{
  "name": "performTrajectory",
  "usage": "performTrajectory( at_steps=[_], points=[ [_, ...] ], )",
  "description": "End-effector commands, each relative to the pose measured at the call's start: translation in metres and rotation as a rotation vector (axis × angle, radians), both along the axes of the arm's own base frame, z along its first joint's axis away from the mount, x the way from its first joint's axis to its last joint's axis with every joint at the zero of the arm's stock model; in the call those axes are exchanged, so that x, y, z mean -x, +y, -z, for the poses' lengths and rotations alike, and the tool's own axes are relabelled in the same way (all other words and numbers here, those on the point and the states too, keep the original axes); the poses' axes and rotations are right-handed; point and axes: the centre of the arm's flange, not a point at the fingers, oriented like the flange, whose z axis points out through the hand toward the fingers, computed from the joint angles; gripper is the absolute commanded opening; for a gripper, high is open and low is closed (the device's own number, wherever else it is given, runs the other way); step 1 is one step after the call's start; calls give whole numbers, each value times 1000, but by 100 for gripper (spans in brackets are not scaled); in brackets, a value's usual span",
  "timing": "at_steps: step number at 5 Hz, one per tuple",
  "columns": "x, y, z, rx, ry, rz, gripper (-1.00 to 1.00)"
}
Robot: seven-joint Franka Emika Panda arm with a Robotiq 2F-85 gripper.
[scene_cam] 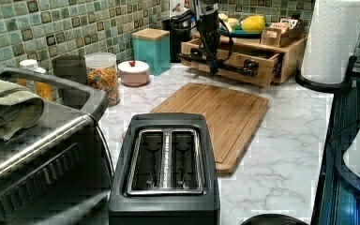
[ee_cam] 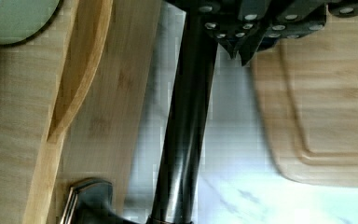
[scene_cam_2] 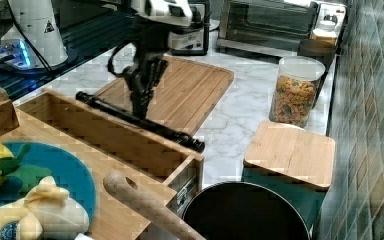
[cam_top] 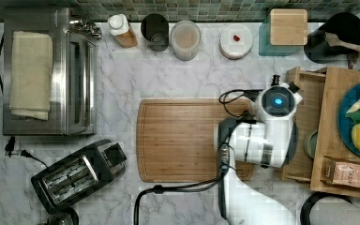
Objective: Close the drawer.
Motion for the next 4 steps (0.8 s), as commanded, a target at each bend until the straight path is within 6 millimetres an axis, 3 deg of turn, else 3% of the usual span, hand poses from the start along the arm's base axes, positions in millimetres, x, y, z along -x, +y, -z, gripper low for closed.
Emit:
performTrajectory(
  at_steps=[1,2,3,4],
  points=[
    [49,-207,-93,133,-154,139,-100],
    [54,-231,-87,163,-141,158,-100],
    [59,-236,-91,237,-137,201,-100],
    [65,-221,-90,248,-197,220,-100]
  ],
)
